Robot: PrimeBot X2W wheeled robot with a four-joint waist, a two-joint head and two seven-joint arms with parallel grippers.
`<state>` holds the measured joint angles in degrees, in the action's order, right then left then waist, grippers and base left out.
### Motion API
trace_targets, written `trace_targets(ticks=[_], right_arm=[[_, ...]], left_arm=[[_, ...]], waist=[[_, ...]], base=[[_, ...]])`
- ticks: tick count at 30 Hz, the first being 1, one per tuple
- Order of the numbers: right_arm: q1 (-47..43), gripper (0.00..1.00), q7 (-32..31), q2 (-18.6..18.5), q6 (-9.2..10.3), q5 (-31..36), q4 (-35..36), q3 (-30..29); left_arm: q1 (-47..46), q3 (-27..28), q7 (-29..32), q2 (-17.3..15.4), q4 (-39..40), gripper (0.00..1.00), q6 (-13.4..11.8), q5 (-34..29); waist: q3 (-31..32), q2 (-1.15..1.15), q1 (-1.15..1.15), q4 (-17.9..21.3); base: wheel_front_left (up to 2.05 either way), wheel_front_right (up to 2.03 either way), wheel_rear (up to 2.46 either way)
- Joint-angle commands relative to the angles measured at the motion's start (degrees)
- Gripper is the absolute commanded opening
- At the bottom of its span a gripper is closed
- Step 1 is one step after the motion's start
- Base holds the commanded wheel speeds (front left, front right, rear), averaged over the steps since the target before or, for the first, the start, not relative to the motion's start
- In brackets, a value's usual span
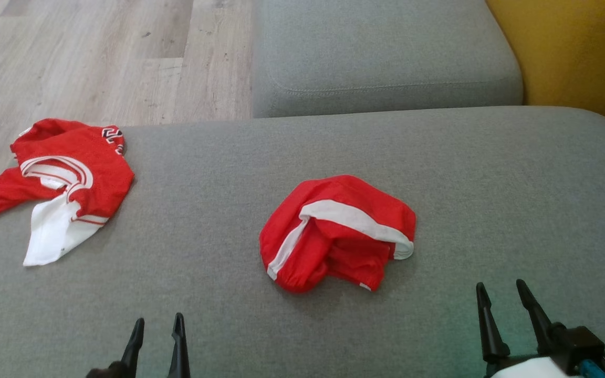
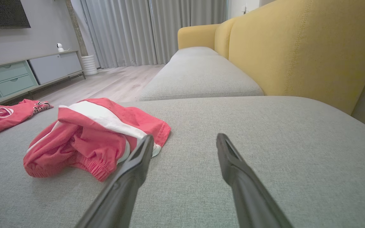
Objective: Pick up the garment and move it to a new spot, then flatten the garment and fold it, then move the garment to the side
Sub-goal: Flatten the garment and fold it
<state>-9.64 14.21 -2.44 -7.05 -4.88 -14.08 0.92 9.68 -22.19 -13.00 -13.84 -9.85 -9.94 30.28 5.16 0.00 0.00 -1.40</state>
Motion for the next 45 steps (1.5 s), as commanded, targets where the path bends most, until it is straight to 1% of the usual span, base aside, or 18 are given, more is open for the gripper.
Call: trace_targets(ticks=[1, 7, 11, 14, 18, 21, 25, 30, 31, 32, 33, 35, 40, 45], right_arm=[[2.94, 1.0, 0.79, -0.43, -0.44, 0.0, 1.41, 1.28], [5.77, 1.0, 0.21, -0.43, -0.44, 1.51, -0.19, 1.58], [9.26, 1.0, -1.62, -0.43, -0.44, 2.28, -1.3, 2.07], [13.27, 1.0, -4.61, -0.43, -0.44, 3.69, -3.65, 3.05], [17.99, 1.0, -8.7, -0.43, -0.44, 5.95, -9.55, 4.35], [20.96, 1.0, -10.44, -0.46, -0.44, 7.69, -14.54, 4.01], [23.91, 1.0, -10.02, -1.0, -0.44, 9.34, -20.07, 1.84], [26.88, 1.0, -8.63, -1.56, -0.44, 10.45, -25.8, 0.13], [27.4, 0.69, -8.55, -1.62, -0.44, 10.65, -26.79, -0.03], [27.87, 0.44, -8.41, -1.72, -0.44, 10.87, -27.65, -0.28], [28.33, 0.31, -7.94, -1.88, -0.44, 11.04, -28.27, -0.63], [29.09, 0.0, -6.93, -2.02, -0.44, 11.31, -28.97, -1.55], [29.7, 0.0, -5.28, -3.03, -0.44, 12.93, -28.34, -4.64], [28.53, 0.0, -6.11, -4.7, -0.44, 15.33, -25.48, -7.77]], left_arm=[[-2.28, 1.83, 0.12, -0.75, 2.27, 1.0, -0.48, 0.11], [-2.53, 1.54, 0.49, -0.96, 3.16, 1.0, -0.82, -0.02], [-2.93, 1.2, 0.65, -0.99, 3.5, 1.0, -0.88, -0.24], [-3.51, 0.57, 0.91, -0.87, 3.81, 1.0, -0.9, -0.62], [-4.43, -0.29, 1.23, -0.51, 4.08, 1.0, -0.92, -1.08], [-5.67, -0.52, 0.91, -0.28, 3.45, 1.0, -0.4, -1.14], [-7.05, -0.76, 0.44, 0.28, 2.6, 1.0, -0.15, -1.32], [-7.93, -0.78, -0.13, 0.56, 1.56, 1.0, 0.11, -1.45], [-8.05, -0.79, -0.23, 0.63, 1.39, 1.0, 0.13, -1.48], [-8.16, -0.8, -0.32, 0.7, 1.25, 1.0, 0.12, -1.52], [-8.25, -0.8, -0.4, 0.75, 1.13, 1.0, 0.1, -1.54], [-8.26, -0.65, -0.56, 0.79, 0.98, 1.0, 0.01, -1.53], [-8.1, -0.81, -0.82, 1.03, 0.83, 1.0, 0.05, -1.48], [-8.42, -1.2, -0.99, 1.41, 0.76, 1.0, 0.23, -1.52]], waist=[[-0.11, 0.0, 0.0, -0.14], [-1.11, 0.0, 0.0, -0.87], [-2.03, 0.0, 0.0, -1.57], [-3.26, 0.0, 0.0, -2.85], [-5.31, 0.0, 0.0, -5.44], [-7.49, 0.0, 0.0, -7.64], [-9.64, 0.0, 0.0, -10.19], [-10.83, 0.0, 0.0, -11.89], [-10.94, 0.0, 0.0, -12.0], [-11.04, 0.0, 0.0, -12.09], [-11.12, 0.0, 0.0, -12.11], [-11.18, 0.0, 0.0, -11.79], [-10.94, 0.0, 0.0, -9.84], [-11.17, 0.0, 0.0, -7.52]], base=[[0.0, 0.0, 0.0], [0.0, 0.0, 0.0], [0.0, 0.0, 0.0], [0.0, 0.0, 0.0], [0.0, 0.0, 0.0], [0.0, 0.0, 0.0], [0.0, 0.0, 0.0], [0.0, 0.0, 0.0], [0.0, 0.0, 0.0], [0.0, 0.0, 0.0], [0.0, 0.0, 0.0], [0.0, 0.0, 0.0], [0.0, 0.0, 0.0], [0.0, 0.0, 0.0]])
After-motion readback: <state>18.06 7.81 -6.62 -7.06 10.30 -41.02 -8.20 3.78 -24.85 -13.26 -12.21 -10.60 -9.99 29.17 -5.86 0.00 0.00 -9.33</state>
